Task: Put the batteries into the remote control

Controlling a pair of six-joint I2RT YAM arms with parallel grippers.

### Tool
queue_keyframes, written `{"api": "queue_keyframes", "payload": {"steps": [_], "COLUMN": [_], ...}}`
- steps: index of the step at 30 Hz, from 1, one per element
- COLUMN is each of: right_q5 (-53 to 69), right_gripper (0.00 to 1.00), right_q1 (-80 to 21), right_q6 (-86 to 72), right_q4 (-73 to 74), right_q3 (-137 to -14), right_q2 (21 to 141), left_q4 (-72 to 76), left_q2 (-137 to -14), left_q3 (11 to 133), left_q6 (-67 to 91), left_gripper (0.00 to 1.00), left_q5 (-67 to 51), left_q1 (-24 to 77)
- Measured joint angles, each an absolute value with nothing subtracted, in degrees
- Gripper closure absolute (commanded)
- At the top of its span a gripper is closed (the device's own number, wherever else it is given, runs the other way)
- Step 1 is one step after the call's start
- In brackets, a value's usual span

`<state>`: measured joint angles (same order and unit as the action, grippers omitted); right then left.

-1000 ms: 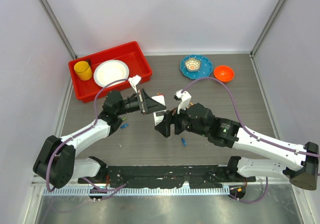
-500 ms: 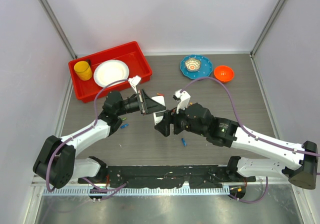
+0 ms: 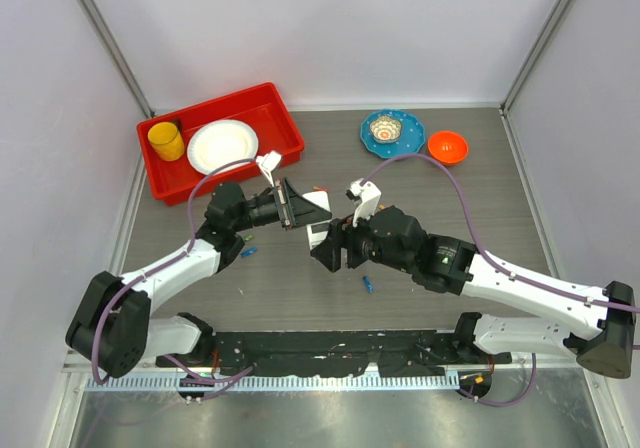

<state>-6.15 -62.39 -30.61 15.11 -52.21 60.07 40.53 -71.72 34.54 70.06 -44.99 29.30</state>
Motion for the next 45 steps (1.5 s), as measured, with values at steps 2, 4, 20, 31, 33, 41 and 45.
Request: {"api": "queue_keyframes", "payload": {"steps": [2, 4, 20, 31, 33, 41, 45], "right_q5": [-6.3, -6.3, -7.7, -8.3, -8.4, -8.3, -8.2], "right_gripper": [0.34, 0.36, 0.45, 0.52, 0.55, 0.56, 0.56], "right_q1": [-62.4, -62.4, -62.4, -62.4, -62.4, -62.4, -62.4], "right_q6": [-30.7, -30.8, -31.8, -32.1, -32.1, -31.8, -31.3], "right_q4": [15.1, 15.2, 15.4, 14.9, 14.8, 14.7, 14.9], "right_q3": [-52.2, -52.2, -52.2, -52.2, -52.2, -52.2, -52.2], "right_q2": [60.3, 60.5, 60.5, 60.5, 60.5, 60.5, 60.5], "left_q4": [40.5, 40.6, 40.5, 40.5, 40.5, 40.5, 40.5], "left_q2": [-71.6, -71.5, -70.7, -69.7, -69.6, -69.5, -69.5], "left_q3": [34.5, 34.5, 34.1, 33.9, 33.8, 33.8, 33.8], "left_q6": [70.0, 70.0, 70.0, 69.8, 69.8, 69.8, 69.9], "left_gripper": [1.00, 1.00, 1.00, 1.00, 1.00, 1.00, 1.00], "left_q5": [-44.9, -44.7, -43.9, -42.9, -42.8, -42.6, -42.6], "left_q1": [29.3, 29.3, 29.3, 29.3, 29.3, 29.3, 29.3]}}
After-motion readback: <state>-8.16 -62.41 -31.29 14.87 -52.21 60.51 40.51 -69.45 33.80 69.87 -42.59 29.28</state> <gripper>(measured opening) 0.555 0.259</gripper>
